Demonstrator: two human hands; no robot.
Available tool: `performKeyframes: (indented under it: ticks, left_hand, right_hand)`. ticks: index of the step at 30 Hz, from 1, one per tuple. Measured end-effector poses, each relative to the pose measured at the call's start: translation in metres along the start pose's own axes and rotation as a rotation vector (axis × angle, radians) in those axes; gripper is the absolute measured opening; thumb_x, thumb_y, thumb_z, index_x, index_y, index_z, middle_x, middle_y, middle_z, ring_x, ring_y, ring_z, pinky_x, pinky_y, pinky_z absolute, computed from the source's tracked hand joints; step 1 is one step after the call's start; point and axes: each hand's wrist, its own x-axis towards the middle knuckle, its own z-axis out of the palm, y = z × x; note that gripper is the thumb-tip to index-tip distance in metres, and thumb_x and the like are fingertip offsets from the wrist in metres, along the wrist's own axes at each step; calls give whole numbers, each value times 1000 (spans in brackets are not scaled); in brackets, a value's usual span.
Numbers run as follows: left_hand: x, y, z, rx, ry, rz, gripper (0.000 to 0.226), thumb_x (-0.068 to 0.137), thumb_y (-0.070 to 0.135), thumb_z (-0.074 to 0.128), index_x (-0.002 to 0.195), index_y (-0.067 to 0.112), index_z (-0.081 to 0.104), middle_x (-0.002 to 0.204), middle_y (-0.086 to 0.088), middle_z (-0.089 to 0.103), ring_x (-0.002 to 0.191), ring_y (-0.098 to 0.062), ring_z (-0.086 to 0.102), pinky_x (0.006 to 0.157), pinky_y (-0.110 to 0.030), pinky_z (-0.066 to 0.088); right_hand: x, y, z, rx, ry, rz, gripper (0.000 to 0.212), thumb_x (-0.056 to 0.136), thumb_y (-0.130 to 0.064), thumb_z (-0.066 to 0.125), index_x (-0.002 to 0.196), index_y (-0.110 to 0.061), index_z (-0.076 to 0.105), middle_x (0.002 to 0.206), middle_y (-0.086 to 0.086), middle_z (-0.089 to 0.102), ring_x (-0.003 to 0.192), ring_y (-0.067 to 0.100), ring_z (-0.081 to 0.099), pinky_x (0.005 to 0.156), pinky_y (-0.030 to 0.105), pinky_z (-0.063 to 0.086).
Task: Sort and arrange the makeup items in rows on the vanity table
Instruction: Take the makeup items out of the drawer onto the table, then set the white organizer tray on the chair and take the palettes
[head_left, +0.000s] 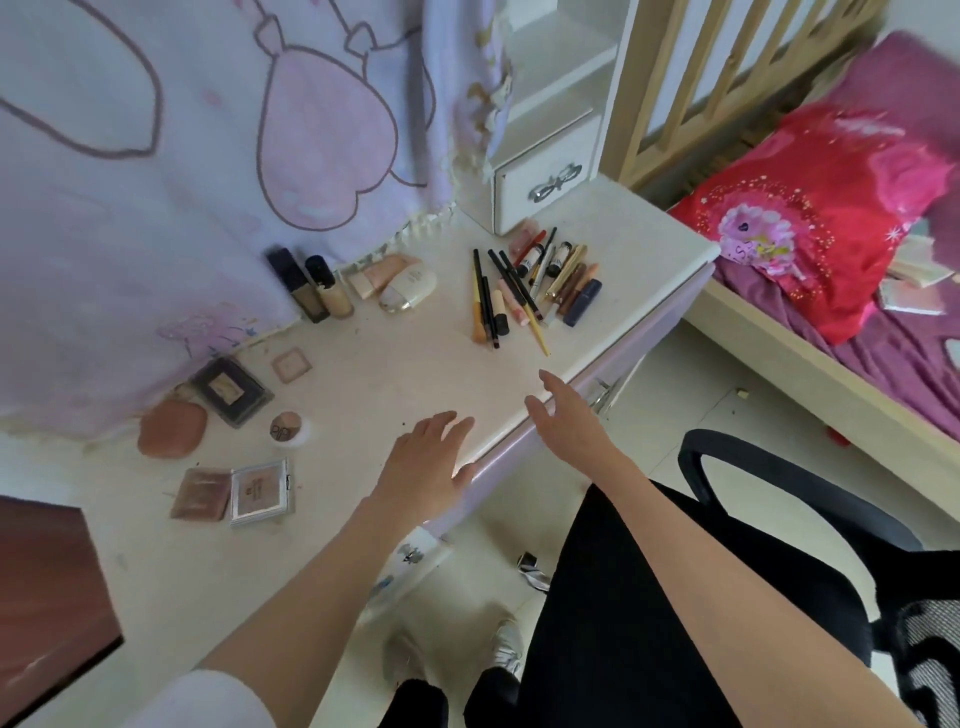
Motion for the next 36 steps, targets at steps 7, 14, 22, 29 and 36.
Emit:
performKeyframes:
  ticks: [7,14,22,29,36]
  left_hand:
    - [-90,-59,-79,-115,388,-148,59,94,48,38,146,26,21,154,1,18,141,-19,15,113,-36,13]
    - [-217,-135,-131,-66,626,-322,57,91,40,51,142,20,35,150,-6,30,140,-28,22,113,-46,19]
    - [-391,-208,-107,-54,706,-880,59,94,47,37,146,25,22,155,-1,17,143,-21,7,115,-41,5]
    - [-517,-179,-59,-119,847,-1400,57,93,46,42,144,23,29,152,-3,25,142,-27,14,114,-43,11]
    - [-605,-79,4,-176,870,-1984,61,93,52,33,146,26,20,155,1,13,144,-21,3,115,-36,1]
  right_hand:
    - [-46,-123,16,-411,124,-529,58,95,-36,47,146,-14,28,150,9,33,137,24,30,113,39,25]
    - [-103,-237,94,-567,53,-798,60,95,-43,43,148,-22,22,155,2,23,143,21,19,114,46,20]
    - [-176,-349,244,-613,-303,-1145,60,96,-45,37,149,-28,15,157,-2,13,144,19,12,116,45,13]
    - [-274,-387,350,-647,-737,-1496,59,97,-41,39,149,-26,15,157,-1,12,144,18,10,117,47,11]
    - [-404,-356,412,-708,-1187,-1837,59,99,-40,35,149,-27,8,158,-4,5,145,12,0,117,42,-1]
